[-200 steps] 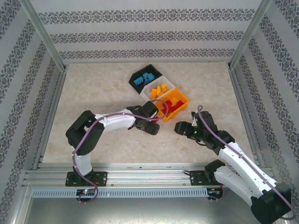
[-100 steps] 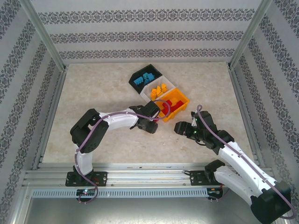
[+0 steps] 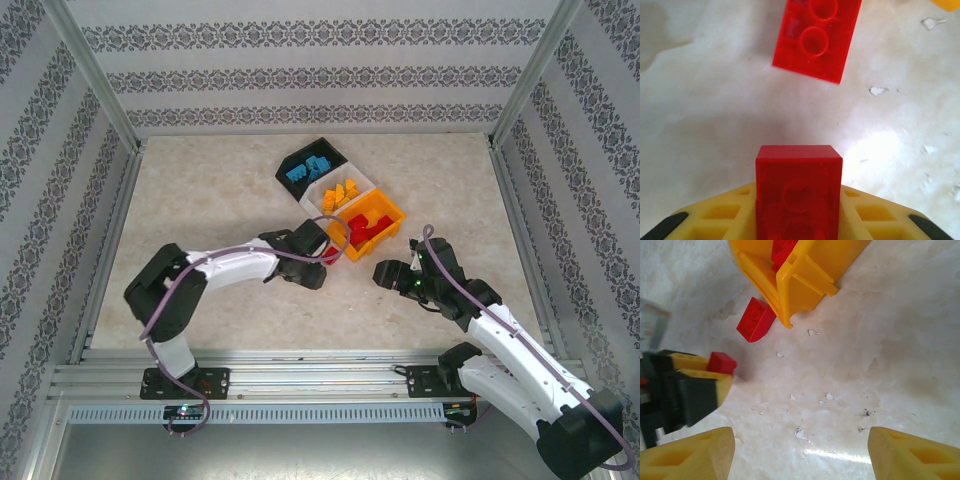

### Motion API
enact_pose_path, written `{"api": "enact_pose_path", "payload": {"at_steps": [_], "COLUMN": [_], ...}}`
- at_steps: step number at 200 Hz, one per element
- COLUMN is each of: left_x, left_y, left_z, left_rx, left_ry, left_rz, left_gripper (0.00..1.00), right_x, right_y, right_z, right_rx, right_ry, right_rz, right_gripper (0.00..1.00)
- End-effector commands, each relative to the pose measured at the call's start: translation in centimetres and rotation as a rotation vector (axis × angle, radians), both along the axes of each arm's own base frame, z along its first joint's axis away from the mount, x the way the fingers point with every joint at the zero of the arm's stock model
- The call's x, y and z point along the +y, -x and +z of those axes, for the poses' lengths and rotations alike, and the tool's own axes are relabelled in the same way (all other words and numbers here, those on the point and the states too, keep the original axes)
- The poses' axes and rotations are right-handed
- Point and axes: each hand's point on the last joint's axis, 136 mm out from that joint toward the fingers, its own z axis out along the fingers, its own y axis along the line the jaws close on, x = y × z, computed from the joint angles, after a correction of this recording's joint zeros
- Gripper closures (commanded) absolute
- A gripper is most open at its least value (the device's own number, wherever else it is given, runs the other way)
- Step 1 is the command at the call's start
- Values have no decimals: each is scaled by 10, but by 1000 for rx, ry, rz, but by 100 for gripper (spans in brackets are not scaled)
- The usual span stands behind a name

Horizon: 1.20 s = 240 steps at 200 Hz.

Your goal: Sort the legos into containers by color

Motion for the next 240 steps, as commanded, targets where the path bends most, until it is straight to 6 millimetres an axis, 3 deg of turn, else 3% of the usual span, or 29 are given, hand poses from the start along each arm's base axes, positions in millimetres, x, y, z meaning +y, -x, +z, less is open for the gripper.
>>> {"api": "enact_pose_path", "payload": {"at_steps": [1, 53, 77, 113, 173, 221, 240], "left_x": [-1, -34, -60, -94, -136, -147, -148], "left_y": [-10, -29, -47, -83, -135, -152, -153], "left_z": [32, 104, 122, 127, 116, 108, 107], "left_rx": [-23, -5, 28, 42, 61, 68, 68], "left_ry": [160, 561, 672, 695, 674, 653, 651], "left_rz": [72, 100, 57, 10, -26, -25, -27], "left_gripper": [64, 64, 64, 64, 63, 58, 48], "right_x": [2, 3, 1, -2, -6, -10, -13], "right_y": [0, 1, 3, 6, 14, 19, 20], "right_z": [-6, -14, -18, -17, -16, -10, -11], "right_rx": [21, 49, 56, 58, 69, 60, 59], "right_ry": [-23, -33, -25, -18, -19, -19, -12], "right_rz": [-8, -18, -23, -27, -34, -44, -51], "right_gripper": [29, 28, 28, 28, 27, 26, 26]}}
